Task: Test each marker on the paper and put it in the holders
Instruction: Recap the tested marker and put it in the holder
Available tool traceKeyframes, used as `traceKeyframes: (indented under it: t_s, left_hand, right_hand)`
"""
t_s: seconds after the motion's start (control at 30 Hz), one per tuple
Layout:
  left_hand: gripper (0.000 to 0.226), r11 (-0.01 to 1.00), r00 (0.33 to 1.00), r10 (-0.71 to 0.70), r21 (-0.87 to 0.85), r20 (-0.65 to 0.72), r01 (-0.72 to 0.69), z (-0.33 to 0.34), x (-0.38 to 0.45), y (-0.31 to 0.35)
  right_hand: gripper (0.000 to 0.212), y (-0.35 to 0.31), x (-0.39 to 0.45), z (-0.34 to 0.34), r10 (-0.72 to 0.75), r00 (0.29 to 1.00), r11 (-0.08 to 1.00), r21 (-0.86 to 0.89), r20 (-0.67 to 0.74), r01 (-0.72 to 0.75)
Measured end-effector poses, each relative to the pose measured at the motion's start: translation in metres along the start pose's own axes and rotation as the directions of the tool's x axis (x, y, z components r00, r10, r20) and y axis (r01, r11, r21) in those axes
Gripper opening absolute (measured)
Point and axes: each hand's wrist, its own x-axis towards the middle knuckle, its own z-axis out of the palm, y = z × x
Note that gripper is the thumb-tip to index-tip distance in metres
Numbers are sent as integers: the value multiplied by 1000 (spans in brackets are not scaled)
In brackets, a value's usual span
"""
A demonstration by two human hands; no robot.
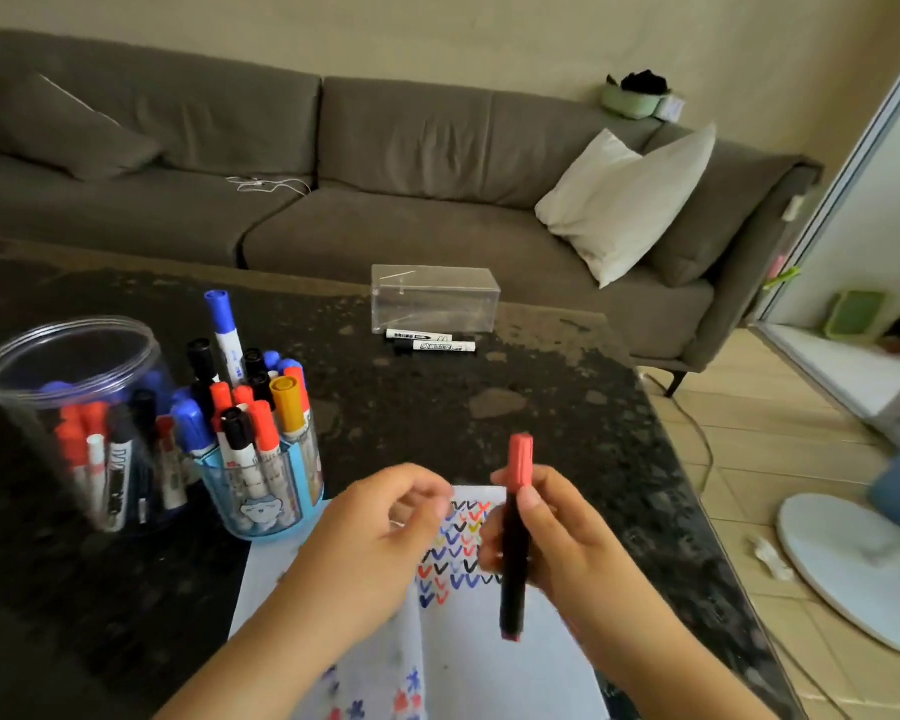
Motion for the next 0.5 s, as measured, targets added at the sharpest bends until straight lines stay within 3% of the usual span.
traceKeyframes:
  t_s: [0.1,0.2,0.3,0.4,0.5]
  left_hand:
    - [17,927,979,-142,-328,146,183,8,-19,-2]
    - [38,632,918,-193,-672,345,385,15,-34,0]
    - [35,465,892,-168,-764,420,447,15,-36,5]
    - [30,416,892,-152,-791,426,449,10,-35,6]
    - [29,446,891,-243,-772,382,453,9,-36,6]
  right_hand:
    - [29,12,-25,23,60,992,939,332,111,-93]
    - [33,20,-33,35,128,936,805,516,329,-292]
    - [32,23,-32,39,53,833,599,650,551,-468]
    - [36,21,-32,47,96,869,606,664,485,-438]
    - [36,17,-33,59,169,943,779,548,287,-306]
